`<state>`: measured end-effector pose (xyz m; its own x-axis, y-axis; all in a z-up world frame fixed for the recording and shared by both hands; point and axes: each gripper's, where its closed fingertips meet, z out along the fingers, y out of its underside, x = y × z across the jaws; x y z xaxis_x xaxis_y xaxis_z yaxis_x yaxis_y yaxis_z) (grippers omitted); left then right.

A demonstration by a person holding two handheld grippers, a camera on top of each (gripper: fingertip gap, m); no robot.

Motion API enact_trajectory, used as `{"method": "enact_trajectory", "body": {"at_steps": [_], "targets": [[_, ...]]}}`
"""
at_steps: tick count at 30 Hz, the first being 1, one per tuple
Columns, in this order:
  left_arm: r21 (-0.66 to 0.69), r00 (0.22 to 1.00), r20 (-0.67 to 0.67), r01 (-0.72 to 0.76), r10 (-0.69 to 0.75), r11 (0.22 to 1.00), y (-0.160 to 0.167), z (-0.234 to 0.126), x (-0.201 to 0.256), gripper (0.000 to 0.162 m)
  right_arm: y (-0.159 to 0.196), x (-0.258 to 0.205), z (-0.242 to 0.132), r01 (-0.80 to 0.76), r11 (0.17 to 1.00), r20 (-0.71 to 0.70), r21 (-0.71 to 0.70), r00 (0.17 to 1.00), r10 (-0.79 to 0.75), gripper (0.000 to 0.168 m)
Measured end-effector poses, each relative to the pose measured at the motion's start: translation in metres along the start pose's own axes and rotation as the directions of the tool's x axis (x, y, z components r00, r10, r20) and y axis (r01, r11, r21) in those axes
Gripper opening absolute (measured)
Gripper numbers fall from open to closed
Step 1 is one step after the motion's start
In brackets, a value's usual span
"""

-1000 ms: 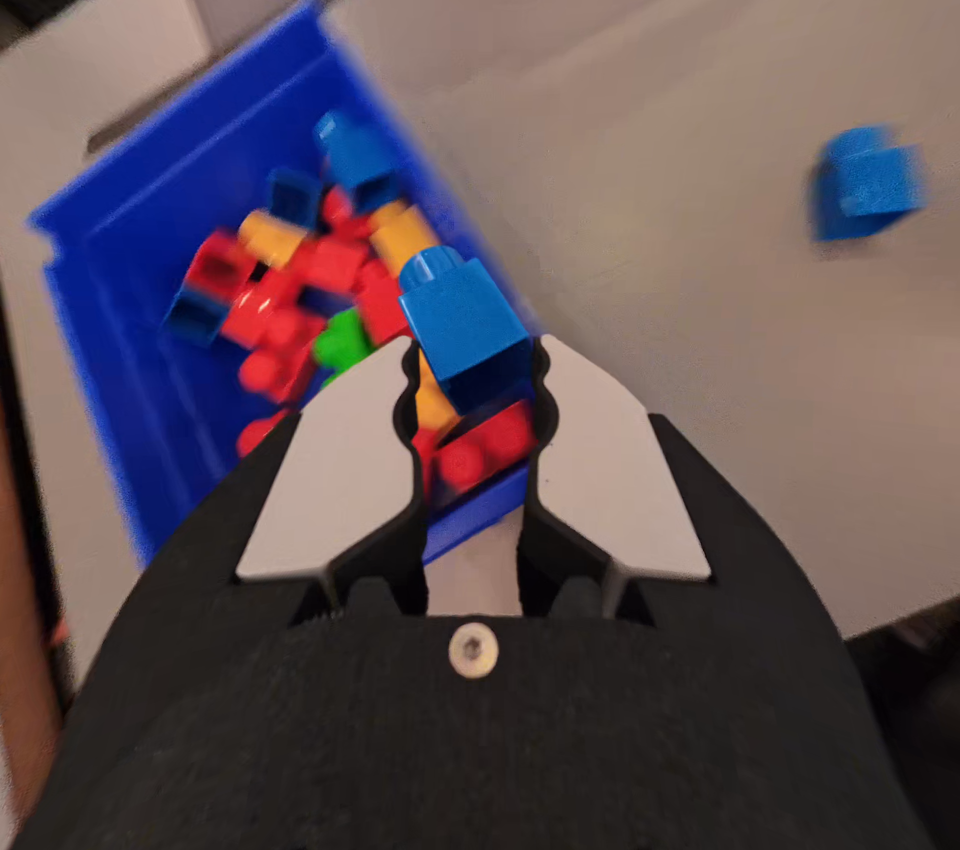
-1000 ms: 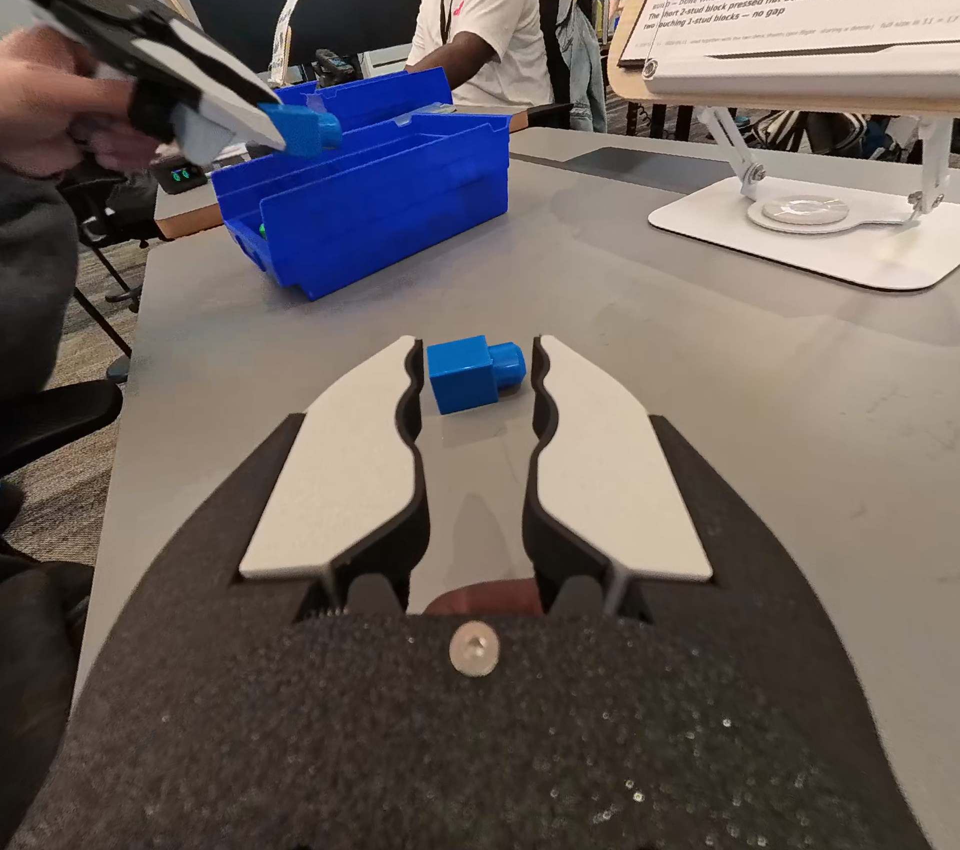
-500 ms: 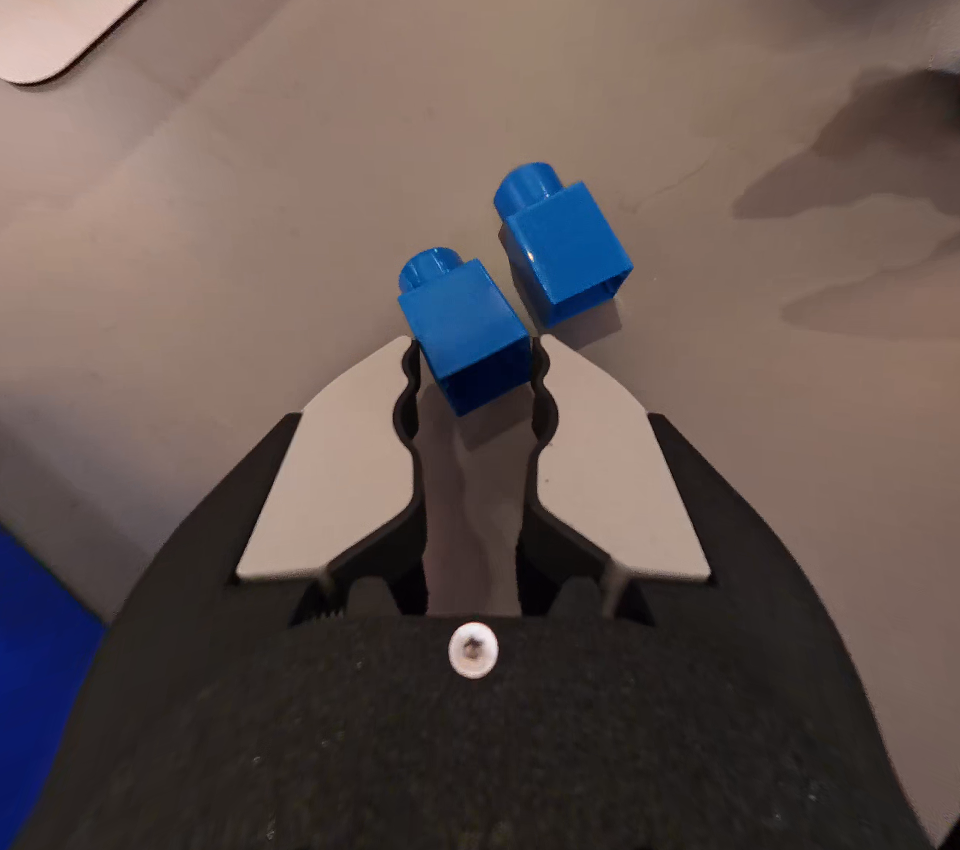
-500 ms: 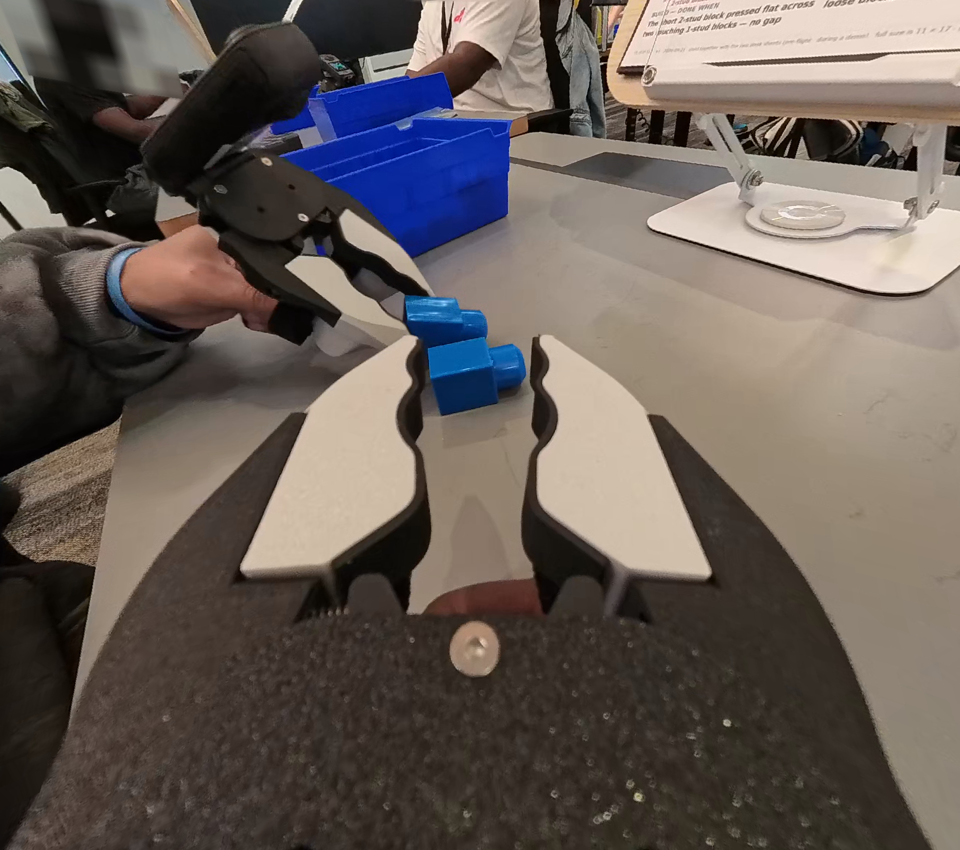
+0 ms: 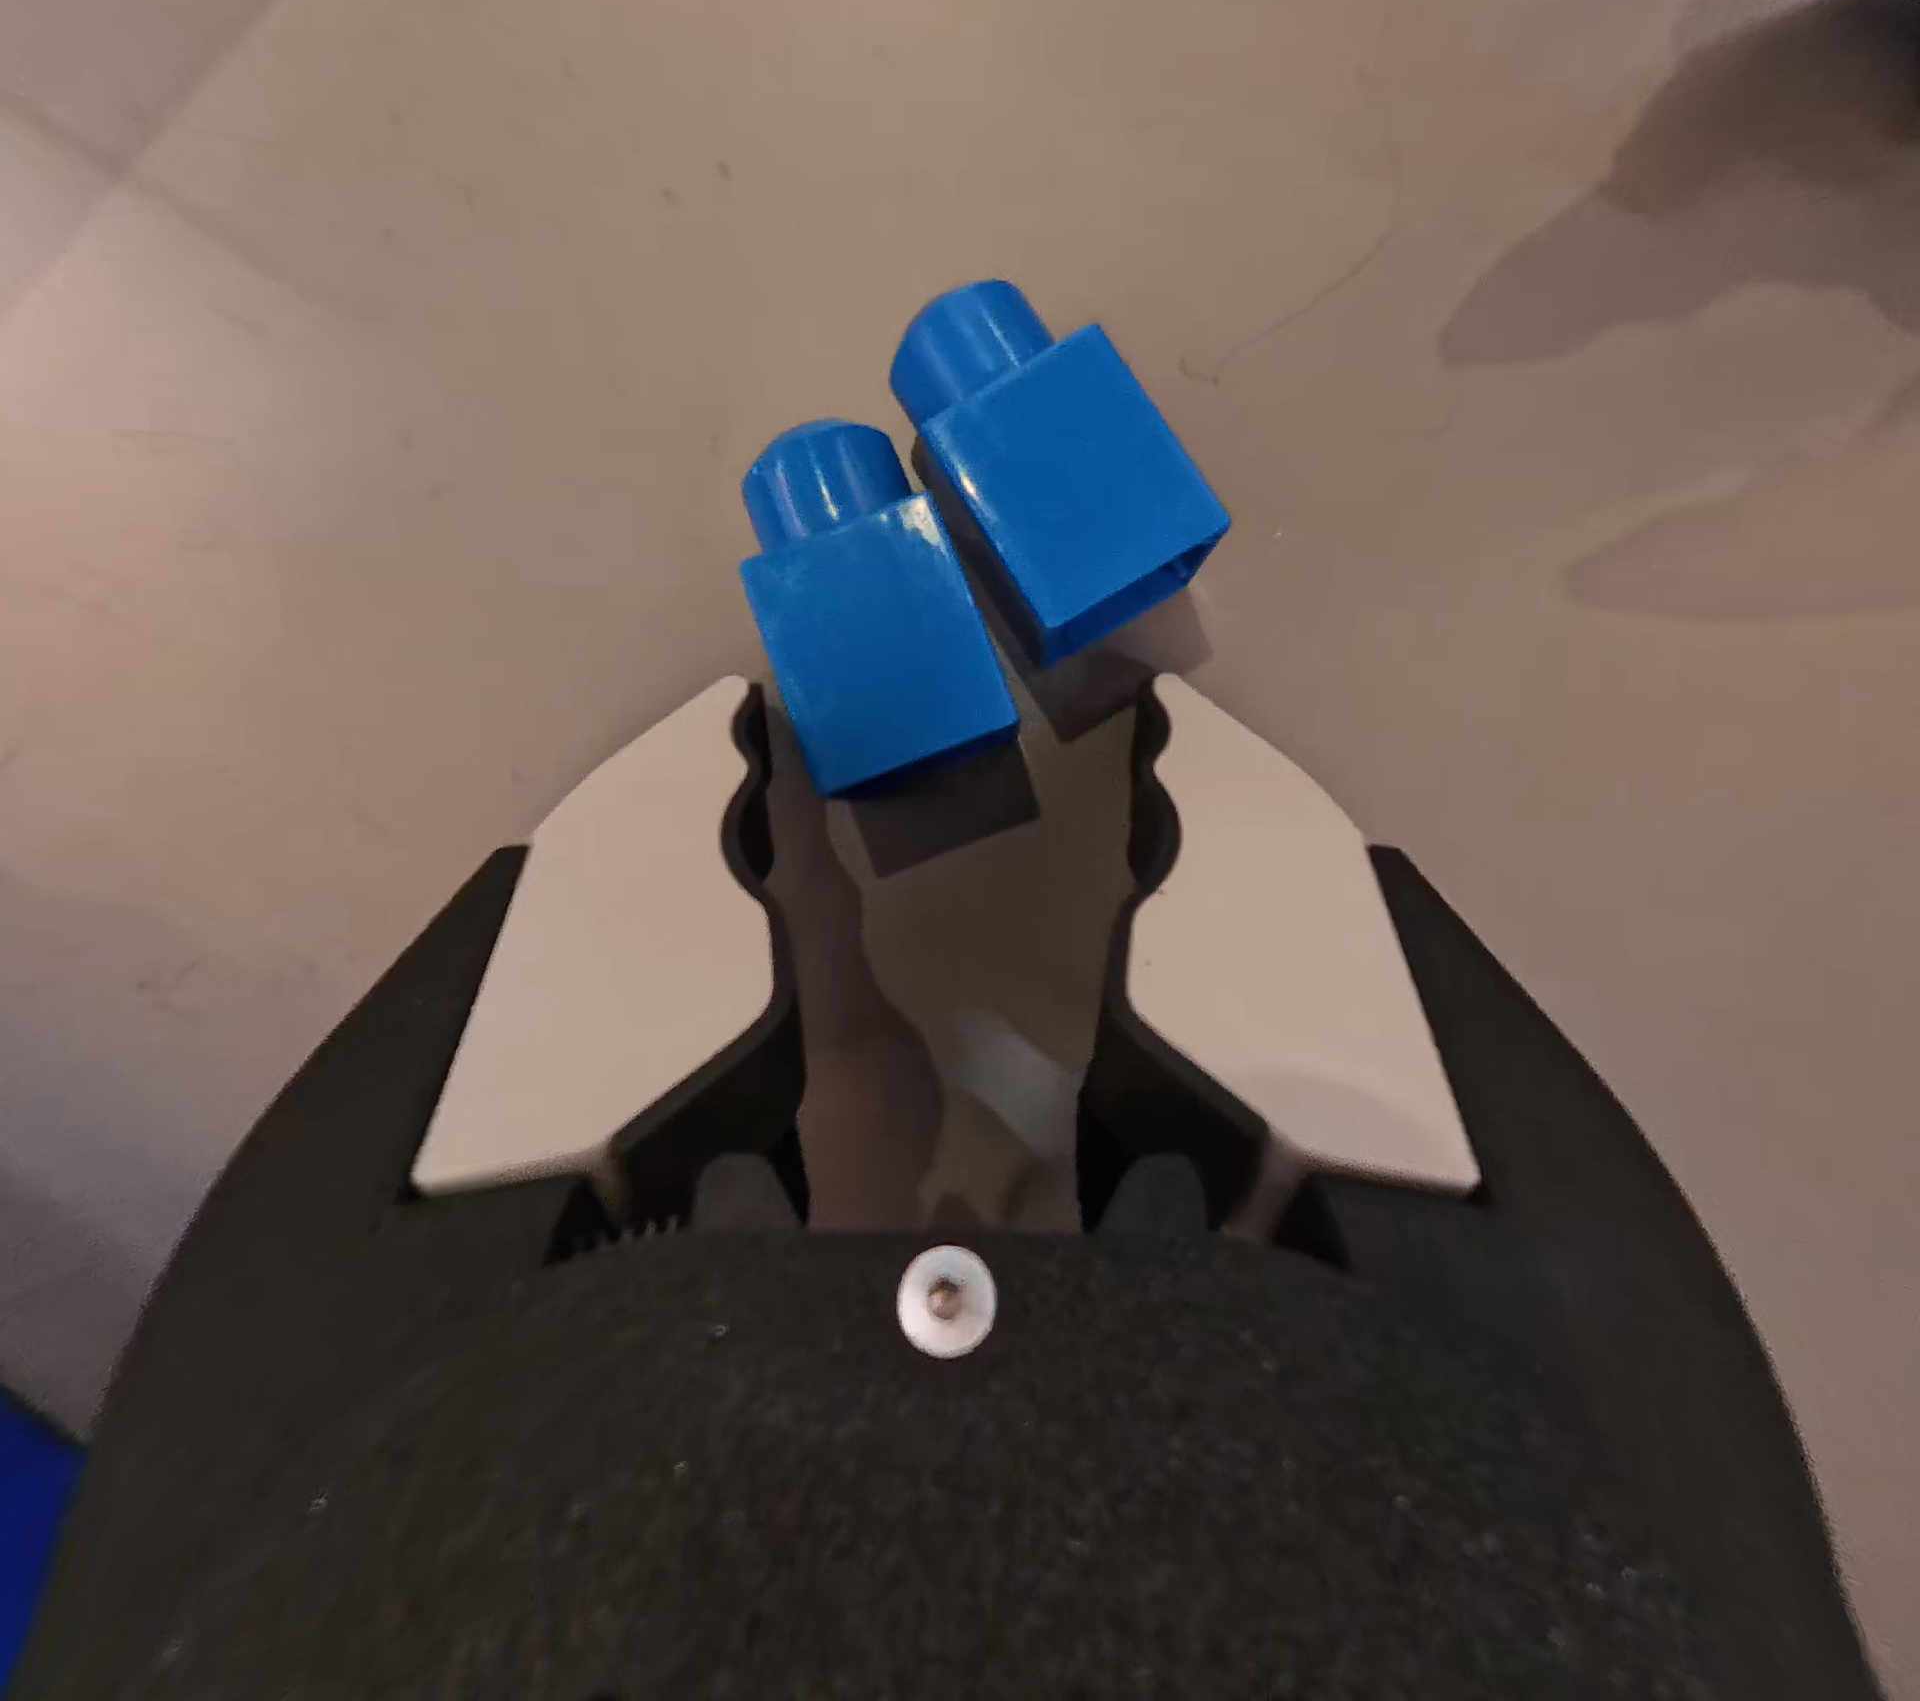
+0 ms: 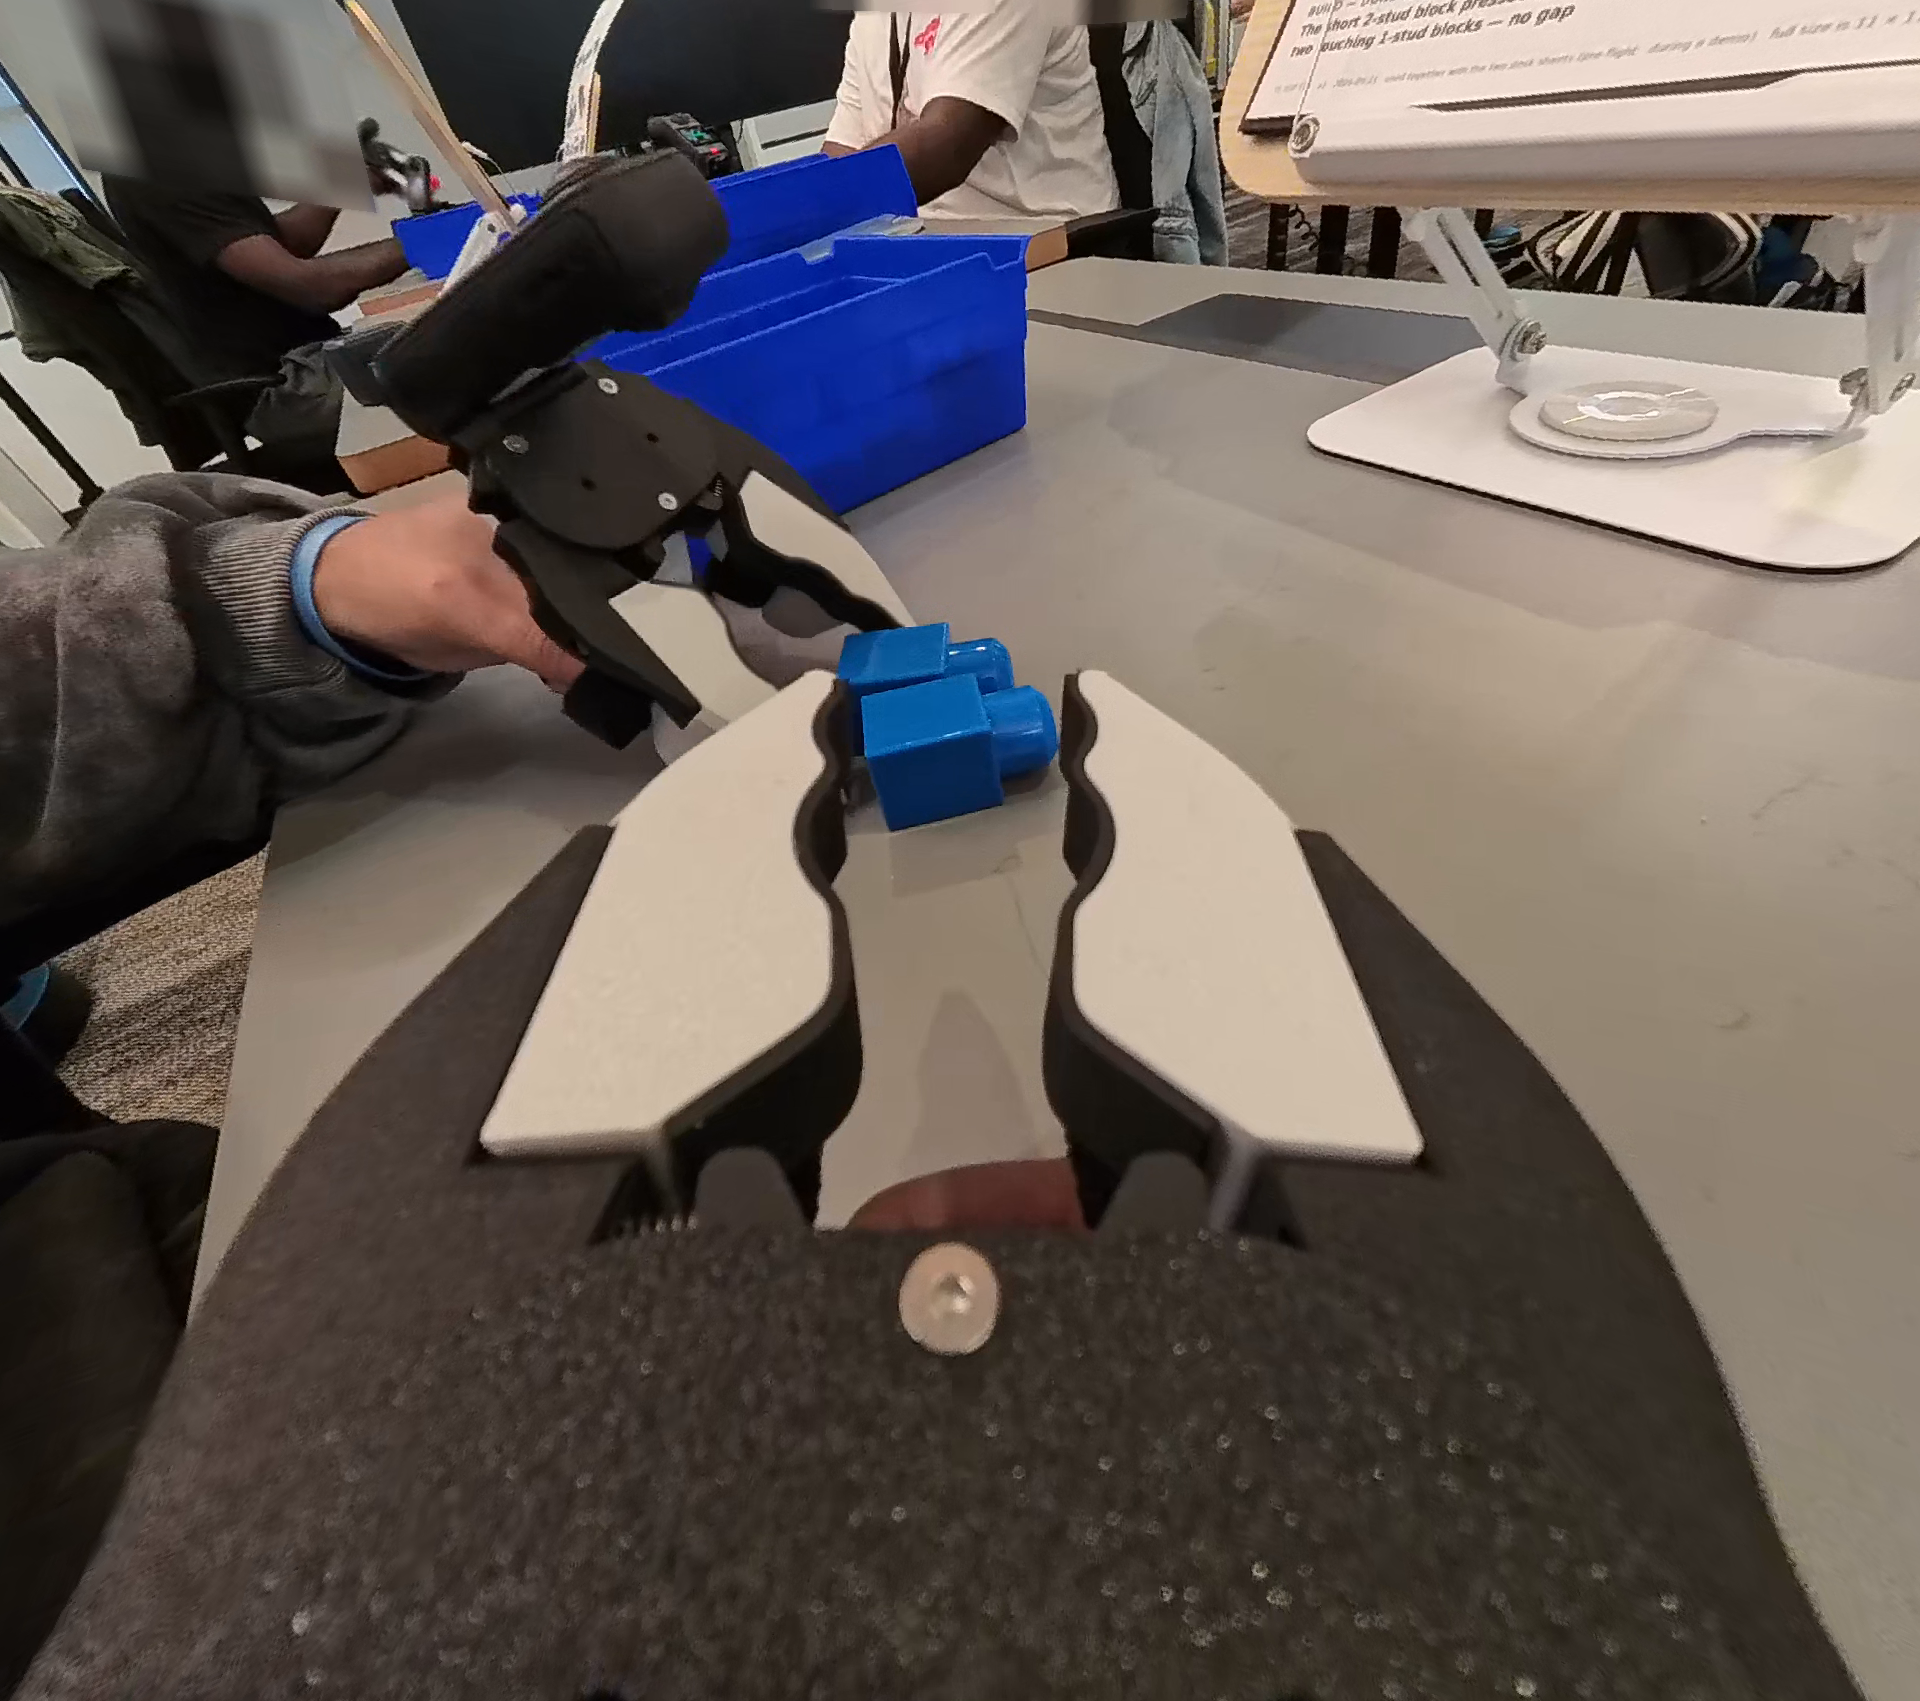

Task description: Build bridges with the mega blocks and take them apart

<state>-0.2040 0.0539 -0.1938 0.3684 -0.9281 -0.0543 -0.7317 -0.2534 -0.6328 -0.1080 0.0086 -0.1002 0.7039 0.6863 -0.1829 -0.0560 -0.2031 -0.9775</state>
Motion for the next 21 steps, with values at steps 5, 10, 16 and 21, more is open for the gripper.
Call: {"method": "enact_trajectory", "body": {"at_steps": [5,10,16,21], "targets": [[-0.013,1.000,-0.018,-0.007,0.007,1.000,0.002,-0.002,0.008,0.074,0.001,-0.001,0.001,-0.002,1.000,0.005,-0.007,1.000,0.003,0.039],[-0.001,0.999,-0.040,0.014,-0.014,1.000,0.004,-0.004,0.017,0.076,0.001,-0.001,0.001,-0.004,1.000,0.008,-0.007,1.000,0.004,0.039],[-0.020,1.000,-0.002,0.001,-0.001,1.000,0.006,-0.006,0.011,0.078,0.001,-0.001,0.000,0.001,1.000,0.008,-0.006,1.000,-0.001,0.038],[0.065,0.995,0.043,0.090,-0.093,0.994,0.009,-0.045,0.009,0.076,0.001,-0.003,0.000,0.002,1.000,0.012,-0.006,1.000,-0.001,0.038]]}}
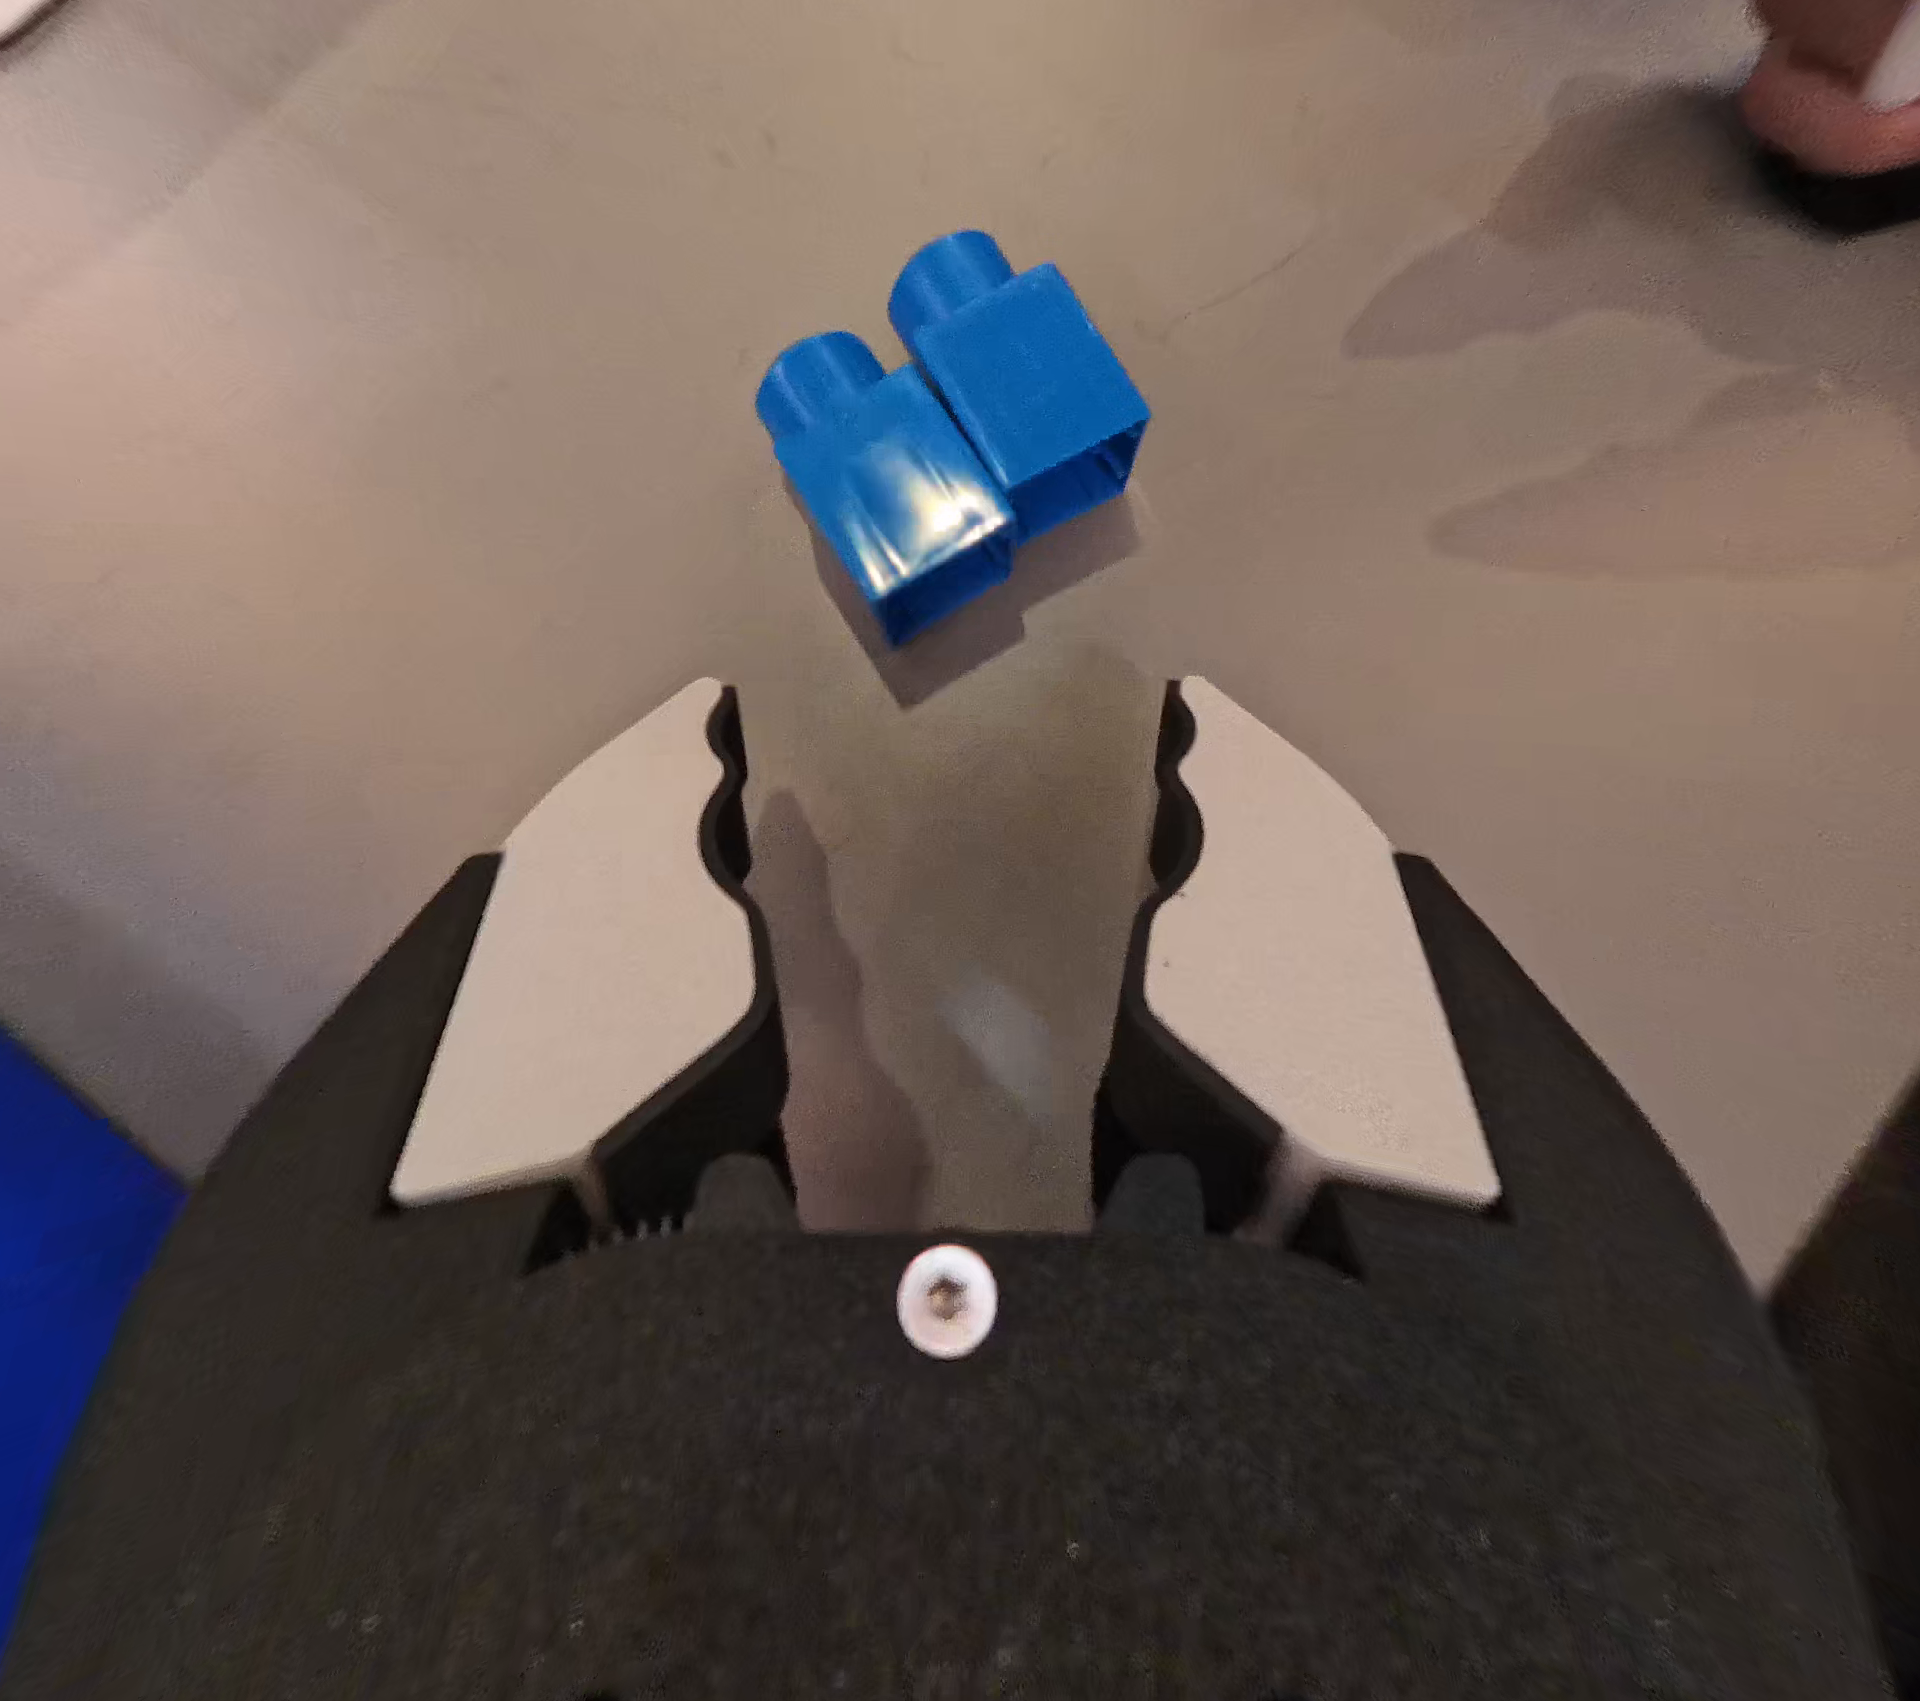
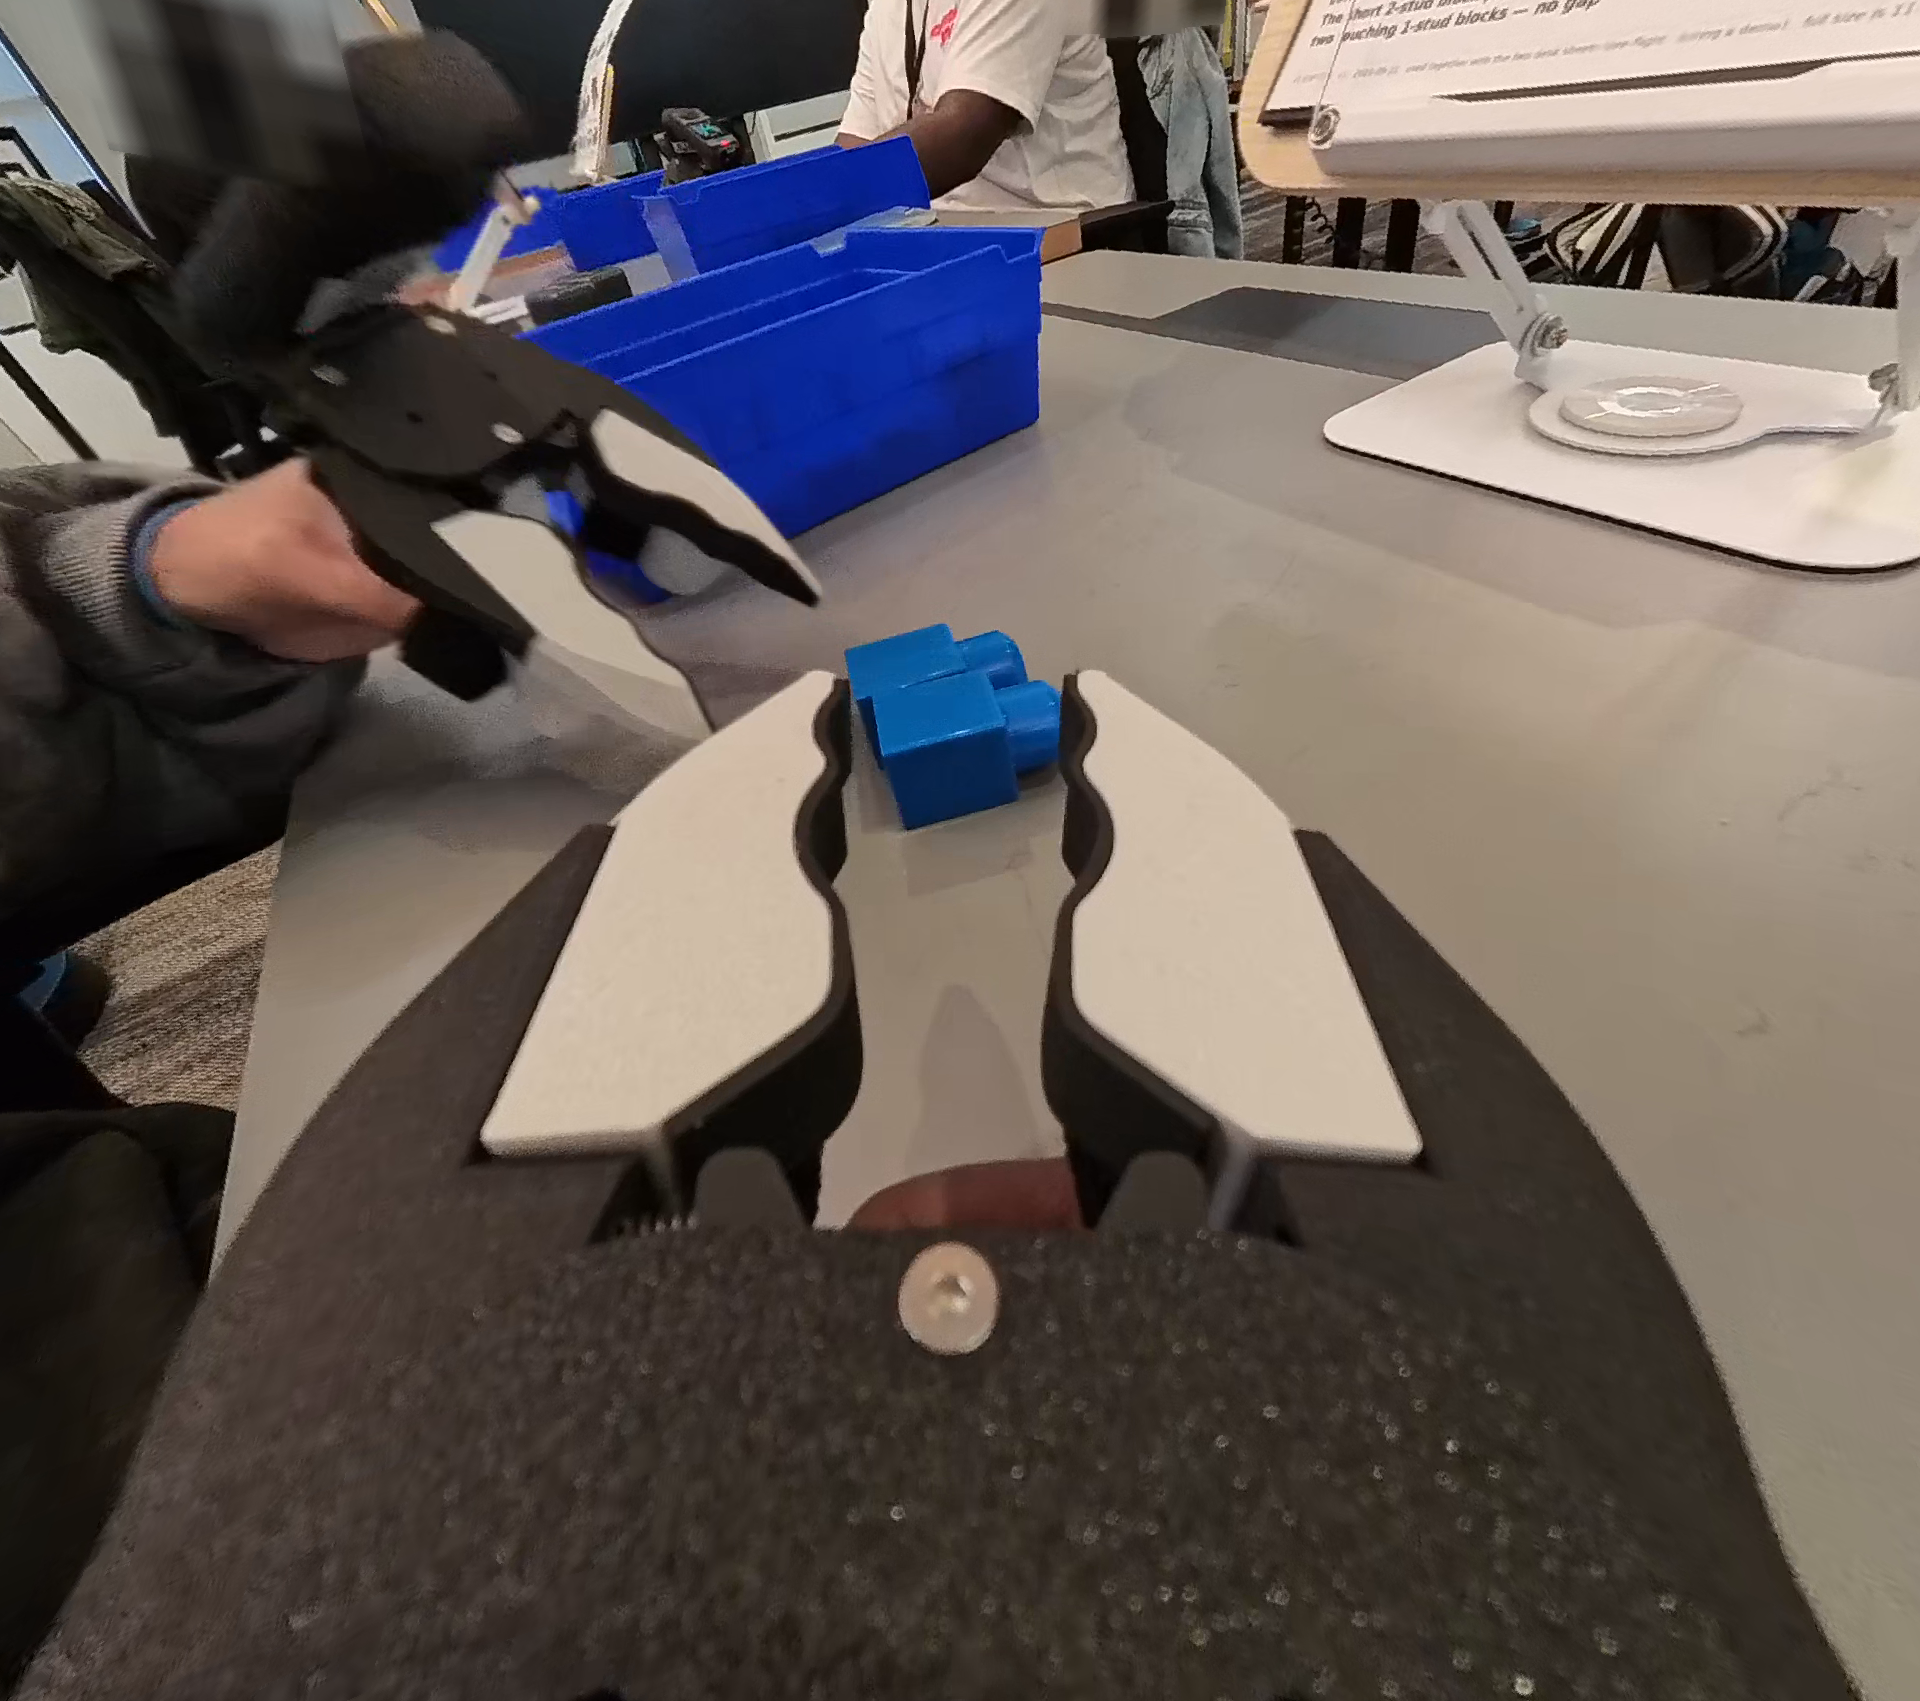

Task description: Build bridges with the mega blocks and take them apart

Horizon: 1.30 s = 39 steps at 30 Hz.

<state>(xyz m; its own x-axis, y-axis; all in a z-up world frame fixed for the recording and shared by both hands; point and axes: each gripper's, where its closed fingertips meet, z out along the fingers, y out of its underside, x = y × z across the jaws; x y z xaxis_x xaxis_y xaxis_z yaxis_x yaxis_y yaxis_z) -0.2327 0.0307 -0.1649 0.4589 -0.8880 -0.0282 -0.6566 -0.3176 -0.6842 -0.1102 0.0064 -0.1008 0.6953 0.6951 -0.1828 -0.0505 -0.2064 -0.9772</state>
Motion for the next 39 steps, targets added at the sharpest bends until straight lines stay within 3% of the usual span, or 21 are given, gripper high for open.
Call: {"method": "enact_trajectory", "body": {"at_steps": [5,8,10,12,16,22,23,24,31,35,39], "targets": [[0.136,0.985,0.048,0.159,-0.167,0.978,0.015,-0.074,0.001,0.076,0.000,0.001,0.000,-0.003,1.000,-0.002,0.001,1.000,0.003,0.038],[0.152,0.951,0.201,0.208,-0.236,0.966,0.044,-0.127,-0.031,0.075,0.000,0.002,0.000,-0.019,1.000,-0.002,-0.002,1.000,0.019,0.038],[0.111,0.932,0.288,0.198,-0.222,0.974,0.064,-0.156,-0.060,0.069,0.001,0.002,0.001,-0.025,1.000,0.002,-0.006,1.000,0.025,0.037],[-0.013,0.921,0.356,0.171,-0.156,0.985,0.084,-0.173,-0.090,0.069,0.001,0.002,0.003,-0.024,1.000,0.005,-0.008,1.000,0.024,0.037],[-0.215,0.934,0.356,0.108,-0.025,0.971,0.104,-0.173,-0.141,0.065,0.002,-0.001,0.007,-0.008,1.000,0.010,-0.024,1.000,0.008,0.037],[-0.407,0.973,0.232,0.102,-0.005,0.908,0.130,-0.139,-0.172,0.064,-0.002,0.002,0.003,-0.030,0.999,0.011,0.013,0.999,0.030,0.037],[-0.439,0.975,0.224,0.098,0.003,0.893,0.136,-0.134,-0.175,0.058,-0.002,0.002,0.002,-0.034,0.999,0.010,0.019,0.999,0.034,0.037],[-0.453,0.978,0.207,0.091,0.005,0.887,0.139,-0.130,-0.176,0.039,-0.003,0.002,0.002,-0.038,0.999,0.011,0.020,0.999,0.038,0.037],[-0.412,0.982,0.176,0.010,0.069,0.911,0.099,-0.152,-0.175,0.033,-0.002,0.000,0.001,-0.025,1.000,0.014,0.018,1.000,0.025,0.037],[-0.359,0.966,0.097,-0.192,0.241,0.914,0.028,-0.168,-0.149,0.033,-0.001,-0.004,0.003,0.007,1.000,0.017,0.002,1.000,-0.007,0.037],[-0.320,0.895,-0.081,-0.440,0.438,0.839,-0.049,-0.133,-0.101,0.033,-0.004,-0.008,0.004,0.060,0.998,0.013,0.015,0.998,-0.060,0.036]]}}
